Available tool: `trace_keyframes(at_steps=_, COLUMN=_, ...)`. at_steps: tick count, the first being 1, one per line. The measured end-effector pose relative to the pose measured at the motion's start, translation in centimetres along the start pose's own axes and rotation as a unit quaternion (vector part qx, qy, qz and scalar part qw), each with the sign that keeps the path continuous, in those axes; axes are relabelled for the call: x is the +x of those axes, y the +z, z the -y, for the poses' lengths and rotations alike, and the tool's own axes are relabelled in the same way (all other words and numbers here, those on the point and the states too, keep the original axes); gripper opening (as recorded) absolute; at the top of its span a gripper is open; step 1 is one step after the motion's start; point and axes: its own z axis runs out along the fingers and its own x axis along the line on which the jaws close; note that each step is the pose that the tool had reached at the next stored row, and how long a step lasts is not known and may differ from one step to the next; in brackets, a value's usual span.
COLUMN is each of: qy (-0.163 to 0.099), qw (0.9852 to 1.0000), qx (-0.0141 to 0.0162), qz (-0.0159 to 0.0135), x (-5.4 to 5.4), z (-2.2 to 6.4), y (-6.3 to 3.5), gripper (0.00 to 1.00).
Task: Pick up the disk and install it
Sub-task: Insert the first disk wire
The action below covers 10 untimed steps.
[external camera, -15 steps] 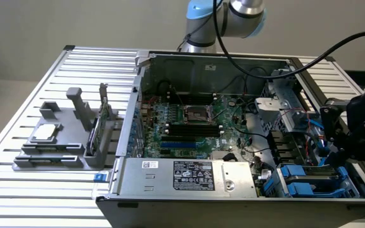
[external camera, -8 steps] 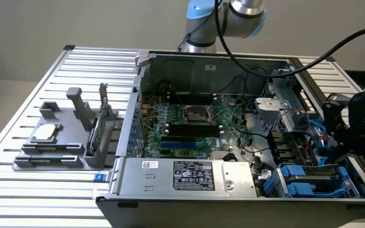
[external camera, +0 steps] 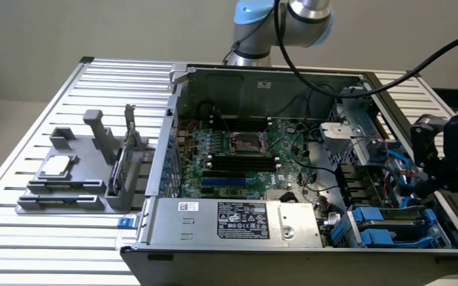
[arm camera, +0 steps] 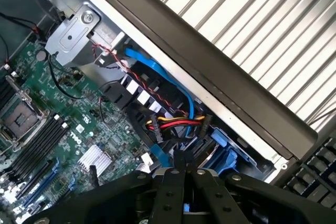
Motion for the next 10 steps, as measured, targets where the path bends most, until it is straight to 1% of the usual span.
trace_keyframes(at_steps=6, qy=0.011, qw=0.9999, qx=-0.0049, qz=-0.0026, x=-0.3, z=-0.05, y=0.79, gripper=0.11)
trace_keyframes(at_steps=10, qy=0.017, qw=0.9998, qx=-0.0076, qz=-0.0042, x=-0.6, z=-0.14, y=1.33, gripper=0.11)
